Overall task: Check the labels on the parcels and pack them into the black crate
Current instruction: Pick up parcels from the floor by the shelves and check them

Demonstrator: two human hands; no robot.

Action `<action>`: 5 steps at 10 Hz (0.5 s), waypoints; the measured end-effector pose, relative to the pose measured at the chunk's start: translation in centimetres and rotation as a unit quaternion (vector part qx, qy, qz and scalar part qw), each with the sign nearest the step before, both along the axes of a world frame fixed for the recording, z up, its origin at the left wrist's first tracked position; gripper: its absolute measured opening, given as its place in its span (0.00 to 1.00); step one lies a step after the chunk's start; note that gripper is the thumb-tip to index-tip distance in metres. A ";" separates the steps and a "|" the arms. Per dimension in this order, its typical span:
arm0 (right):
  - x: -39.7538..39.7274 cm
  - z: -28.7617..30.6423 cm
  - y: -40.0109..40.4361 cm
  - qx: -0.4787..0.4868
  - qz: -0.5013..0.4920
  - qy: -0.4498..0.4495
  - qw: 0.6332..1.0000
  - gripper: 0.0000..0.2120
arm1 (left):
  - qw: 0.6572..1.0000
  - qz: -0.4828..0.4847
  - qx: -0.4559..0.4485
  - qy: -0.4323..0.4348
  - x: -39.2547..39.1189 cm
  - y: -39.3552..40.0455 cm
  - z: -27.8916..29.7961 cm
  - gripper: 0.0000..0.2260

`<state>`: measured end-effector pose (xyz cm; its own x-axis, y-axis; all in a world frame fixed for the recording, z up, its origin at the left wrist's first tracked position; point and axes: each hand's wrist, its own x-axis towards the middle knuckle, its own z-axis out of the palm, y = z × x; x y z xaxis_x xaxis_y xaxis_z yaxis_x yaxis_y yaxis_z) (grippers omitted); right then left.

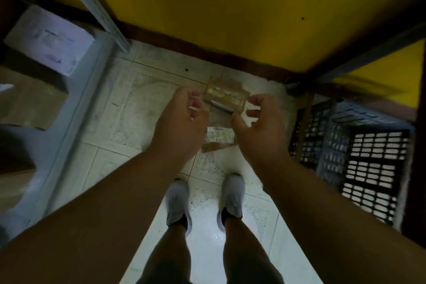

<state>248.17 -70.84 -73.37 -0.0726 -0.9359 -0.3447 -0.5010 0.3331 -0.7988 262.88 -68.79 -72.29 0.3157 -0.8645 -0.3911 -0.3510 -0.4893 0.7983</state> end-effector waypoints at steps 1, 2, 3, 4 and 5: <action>0.2 -10.4 -1.6 0.033 -0.014 0.036 0.999 0.14 | 0.999 0.006 0.039 0.017 -0.2 -3.8 -10.0 0.11; 0.4 -20.6 -2.9 0.074 -0.005 0.055 0.996 0.11 | 0.998 -0.021 0.056 0.016 -1.1 -6.1 -20.0 0.10; 0.6 -28.9 -4.4 0.083 -0.008 0.063 0.995 0.11 | 0.996 -0.042 0.079 0.017 -2.0 -6.8 -28.6 0.11; -0.1 -35.6 -6.1 0.099 -0.024 0.089 0.991 0.09 | 0.993 -0.037 0.114 -0.017 -1.7 -7.3 -35.5 0.17; -1.7 -41.6 -8.9 0.136 -0.041 0.163 0.976 0.10 | 0.979 0.069 0.187 -0.036 -0.6 -9.5 -40.2 0.28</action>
